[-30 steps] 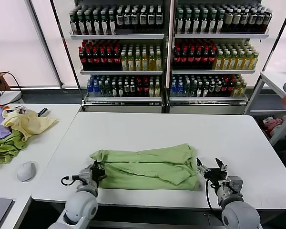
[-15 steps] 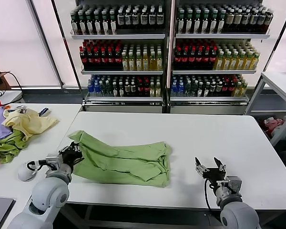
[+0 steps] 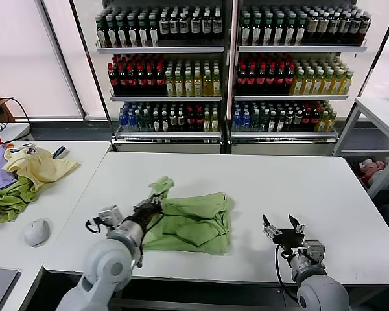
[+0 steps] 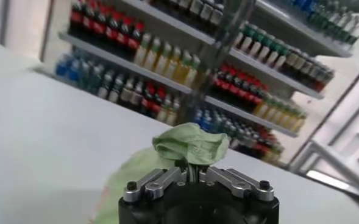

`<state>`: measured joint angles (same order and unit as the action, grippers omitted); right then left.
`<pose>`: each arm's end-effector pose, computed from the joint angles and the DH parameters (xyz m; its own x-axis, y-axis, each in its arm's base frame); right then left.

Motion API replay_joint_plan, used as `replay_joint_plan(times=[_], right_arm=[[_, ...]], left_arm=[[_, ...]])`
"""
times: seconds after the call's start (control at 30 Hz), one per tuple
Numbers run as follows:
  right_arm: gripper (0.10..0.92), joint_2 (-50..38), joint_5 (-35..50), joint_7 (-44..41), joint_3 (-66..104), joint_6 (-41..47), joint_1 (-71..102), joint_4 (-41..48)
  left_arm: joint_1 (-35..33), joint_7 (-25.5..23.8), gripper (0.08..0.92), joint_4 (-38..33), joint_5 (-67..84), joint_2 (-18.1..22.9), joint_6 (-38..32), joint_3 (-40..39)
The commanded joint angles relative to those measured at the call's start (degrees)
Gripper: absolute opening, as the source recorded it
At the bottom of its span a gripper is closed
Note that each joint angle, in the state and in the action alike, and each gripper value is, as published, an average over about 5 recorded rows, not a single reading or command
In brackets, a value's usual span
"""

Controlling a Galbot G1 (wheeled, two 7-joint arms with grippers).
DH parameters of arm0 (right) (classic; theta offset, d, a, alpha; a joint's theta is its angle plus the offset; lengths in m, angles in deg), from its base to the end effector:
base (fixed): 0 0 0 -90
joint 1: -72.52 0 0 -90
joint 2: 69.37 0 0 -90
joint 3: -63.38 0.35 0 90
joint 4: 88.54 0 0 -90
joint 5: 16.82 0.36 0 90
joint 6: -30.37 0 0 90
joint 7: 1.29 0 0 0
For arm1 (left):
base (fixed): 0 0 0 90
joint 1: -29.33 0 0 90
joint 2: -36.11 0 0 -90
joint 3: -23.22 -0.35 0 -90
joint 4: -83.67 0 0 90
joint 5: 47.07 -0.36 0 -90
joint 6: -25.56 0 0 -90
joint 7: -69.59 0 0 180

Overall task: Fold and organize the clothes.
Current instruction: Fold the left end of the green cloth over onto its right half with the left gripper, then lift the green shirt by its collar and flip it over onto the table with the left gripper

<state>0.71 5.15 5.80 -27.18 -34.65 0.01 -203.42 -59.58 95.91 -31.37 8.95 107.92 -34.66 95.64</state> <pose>0.2550 -0.0646 -0.2772 -0.9425 -0.0435 0.3314 -0.0416 0.9991 0.0127 0.3150 -0.0319 -0.2126 -0.8904 0.3155 0.3281 0.1334 0.8701 -0.4746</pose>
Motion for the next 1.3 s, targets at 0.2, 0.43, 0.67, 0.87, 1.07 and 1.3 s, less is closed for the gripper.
replay_joint_plan(times=[0.2, 0.43, 0.67, 0.87, 1.07, 1.3], right_arm=[[0.823, -0.66, 0.83, -0.07, 0.44, -0.14, -0.67, 0.58], [0.823, -0.84, 1.07, -0.06, 0.28, -0.31, -0.97, 1.20], [0.823, -0.73, 1.03, -0.08, 0.01, -0.40, -1.53, 1.77], [0.823, -0.58, 1.04, -0.11, 0.24, -0.45, -1.73, 1.73], [0.823, -0.07, 0.88, -0.09, 0.23, -0.46, -1.62, 1.49], [0.823, 0.45, 0.45, -0.03, 0.14, -0.40, -1.64, 1.50]], left_arm=[[8.04, -2.16, 0.138, 12.27, -4.20, 9.85, 1.68, -12.40], [7.27, -9.16, 0.288, 11.12, -11.26, 8.40, 1.47, -14.06], [4.31, -13.13, 0.495, 6.13, -10.69, 7.02, -0.56, -12.28], [-0.97, -13.26, 0.668, 2.45, -11.49, 2.77, -3.54, -5.14], [-3.55, -9.86, 0.801, 6.72, -21.35, -2.59, -6.63, 0.92], [-3.88, -5.97, 0.822, 14.98, -33.31, -3.66, -5.80, 0.06]])
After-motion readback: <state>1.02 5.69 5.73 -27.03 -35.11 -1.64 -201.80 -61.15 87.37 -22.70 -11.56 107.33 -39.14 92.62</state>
